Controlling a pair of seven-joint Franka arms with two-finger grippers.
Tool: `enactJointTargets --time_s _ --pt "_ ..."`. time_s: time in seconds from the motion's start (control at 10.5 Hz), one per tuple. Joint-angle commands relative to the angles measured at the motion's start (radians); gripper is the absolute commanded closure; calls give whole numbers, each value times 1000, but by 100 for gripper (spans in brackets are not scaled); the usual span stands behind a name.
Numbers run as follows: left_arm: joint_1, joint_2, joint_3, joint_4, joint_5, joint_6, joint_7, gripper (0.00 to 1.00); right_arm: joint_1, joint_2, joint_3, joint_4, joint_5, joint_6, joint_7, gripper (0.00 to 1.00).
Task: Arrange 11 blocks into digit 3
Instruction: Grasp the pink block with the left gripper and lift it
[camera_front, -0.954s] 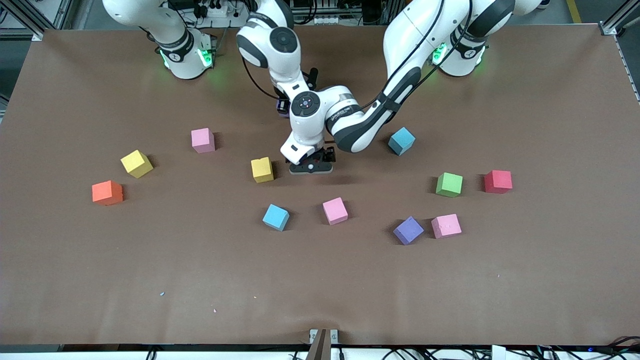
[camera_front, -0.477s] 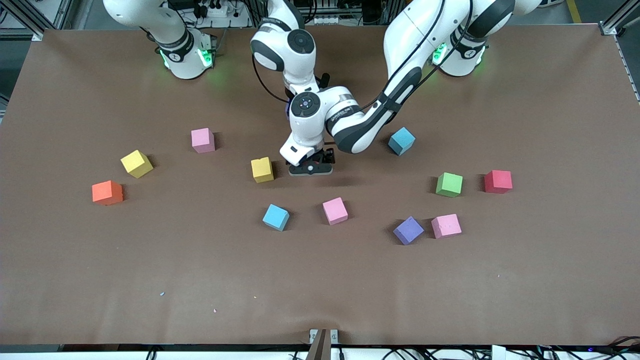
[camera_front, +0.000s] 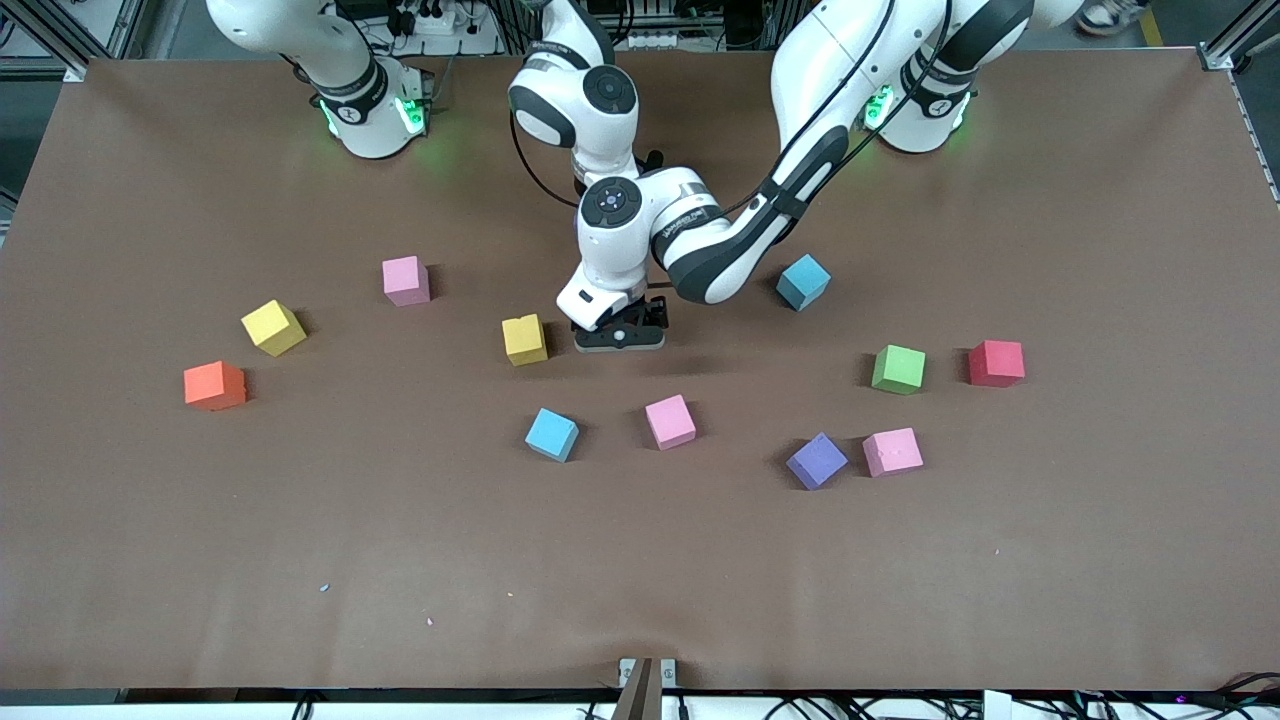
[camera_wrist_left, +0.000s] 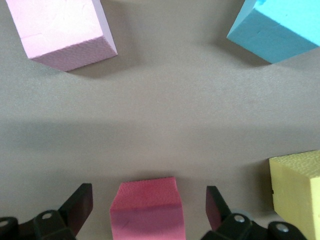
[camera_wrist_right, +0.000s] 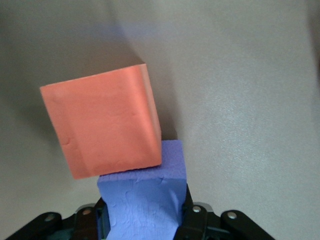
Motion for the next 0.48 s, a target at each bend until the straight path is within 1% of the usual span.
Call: enactJointTargets --time_s 0.0,0.38 --pt "-2 -6 -1 -17 -30 -11 -38 0 25 13 -5 22 -17 -24 26 100" --pt "-14 16 1 -17 -34 -9 -81 0 40 16 -5 25 -18 -47 26 100"
